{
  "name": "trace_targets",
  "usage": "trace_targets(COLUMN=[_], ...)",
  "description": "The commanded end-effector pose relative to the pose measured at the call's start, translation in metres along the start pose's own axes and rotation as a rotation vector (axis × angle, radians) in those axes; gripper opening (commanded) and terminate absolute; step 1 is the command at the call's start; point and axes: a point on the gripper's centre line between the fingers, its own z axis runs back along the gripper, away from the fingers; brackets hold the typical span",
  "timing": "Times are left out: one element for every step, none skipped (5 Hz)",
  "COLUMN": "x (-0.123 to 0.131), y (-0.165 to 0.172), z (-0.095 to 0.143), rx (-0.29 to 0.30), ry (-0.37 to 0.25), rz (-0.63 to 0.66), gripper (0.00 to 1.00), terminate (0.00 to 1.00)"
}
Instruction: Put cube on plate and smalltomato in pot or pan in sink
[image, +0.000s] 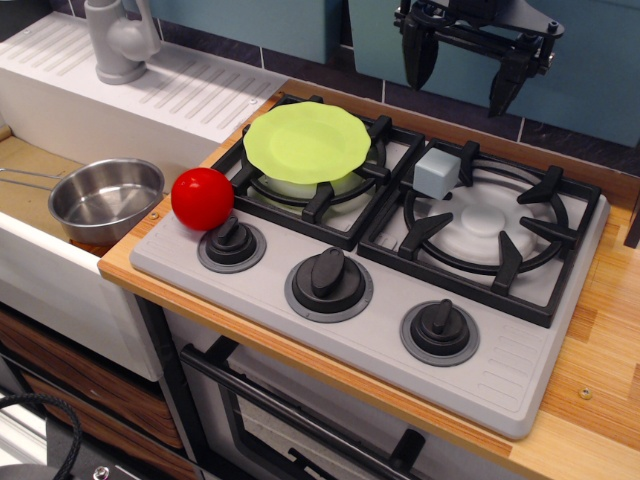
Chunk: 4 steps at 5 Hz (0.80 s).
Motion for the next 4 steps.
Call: trace_targets(x=[0.0,0.002,0.003,0.004], y=[0.0,-0.003,-0.004,-0.002], z=[0.0,-0.006,-0.014,-0.023], rx=[0.0,-0.012,-0.038,-0.048], ry=[0.0,0.004,-0.007,-0.031], rz=[0.0,0.018,0.02,0.016], gripper=[1.0,1.0,1.0,1.0], terminate=[0.0,0.0,0.0,0.0])
